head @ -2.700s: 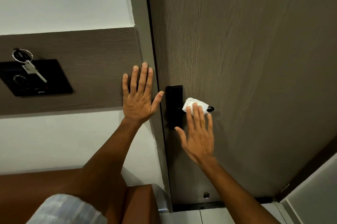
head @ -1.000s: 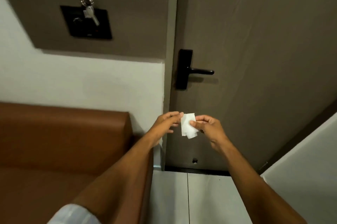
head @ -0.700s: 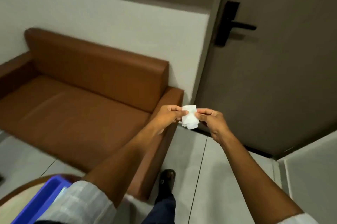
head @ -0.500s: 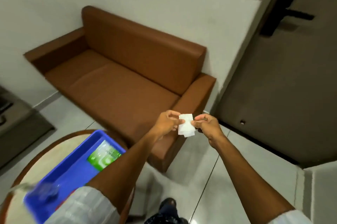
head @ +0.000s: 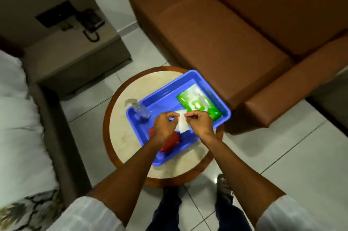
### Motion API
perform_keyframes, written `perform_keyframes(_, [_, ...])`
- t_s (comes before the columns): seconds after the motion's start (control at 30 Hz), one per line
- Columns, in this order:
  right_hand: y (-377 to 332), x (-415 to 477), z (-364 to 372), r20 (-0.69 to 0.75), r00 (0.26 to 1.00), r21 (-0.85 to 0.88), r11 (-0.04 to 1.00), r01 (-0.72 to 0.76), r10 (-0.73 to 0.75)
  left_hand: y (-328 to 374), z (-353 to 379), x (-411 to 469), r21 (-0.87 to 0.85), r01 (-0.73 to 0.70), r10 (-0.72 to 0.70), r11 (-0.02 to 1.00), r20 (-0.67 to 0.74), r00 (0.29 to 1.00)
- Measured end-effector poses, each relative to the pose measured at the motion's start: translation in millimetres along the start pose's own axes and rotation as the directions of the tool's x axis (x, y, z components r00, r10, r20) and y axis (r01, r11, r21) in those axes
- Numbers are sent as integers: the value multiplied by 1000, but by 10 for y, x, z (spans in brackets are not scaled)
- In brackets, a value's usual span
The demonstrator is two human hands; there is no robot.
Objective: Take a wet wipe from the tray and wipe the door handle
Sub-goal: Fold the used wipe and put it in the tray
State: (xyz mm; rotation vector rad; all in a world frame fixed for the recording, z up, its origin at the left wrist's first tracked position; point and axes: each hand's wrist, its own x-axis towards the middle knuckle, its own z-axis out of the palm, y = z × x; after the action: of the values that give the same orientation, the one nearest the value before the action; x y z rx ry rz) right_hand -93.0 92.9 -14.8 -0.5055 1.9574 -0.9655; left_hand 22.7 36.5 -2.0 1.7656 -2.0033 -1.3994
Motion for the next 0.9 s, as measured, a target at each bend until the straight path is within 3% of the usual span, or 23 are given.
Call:
perform_keyframes(0.1, [5,365,440,-2,1000,-82,996,-15,15,-335,-74,409,110,-57,51,992,56,997])
perform_keyframes(0.33, [197,1086,868,78,992,-341,932,123,-102,-889,163,1124,404,-227,163,886,187,969])
perform_keyframes(0.4, [250,1078,850,54,971,-517,826,226,-232,-973,229,1200,519,-240,149,820,211,966])
perform_keyframes(0.43, [278,1046,807,15,944,-653,712,258,-328,-1000,250,1212,565,-252,148,786,224,963])
perform_keyframes(0.47, [292,1008,728,-52,905,-751,614,243,-422,-1007,271,1224,591,-274,159,758,240,958])
perform_keyframes(0.53, [312,934,523,-223,815,-817,559,142,-534,-993,280,1213,620,-315,200,718,250,947])
perform_keyframes(0.6, [357,918,305,-376,814,-777,629,-16,-443,-950,296,1195,639,-352,251,685,246,936])
perform_keyframes(0.67, [414,902,163,-405,875,-717,686,-124,-265,-880,326,1174,646,-404,299,648,271,915])
perform_keyframes(0.73, [494,859,154,-322,920,-731,677,-90,-224,-808,374,1175,654,-447,325,610,308,894])
perform_keyframes(0.83, [653,821,310,-140,966,-812,583,12,-215,-763,439,1211,660,-498,349,563,356,867])
perform_keyframes(0.9, [758,860,399,-87,987,-831,556,2,-134,-749,475,1189,660,-541,372,521,395,840])
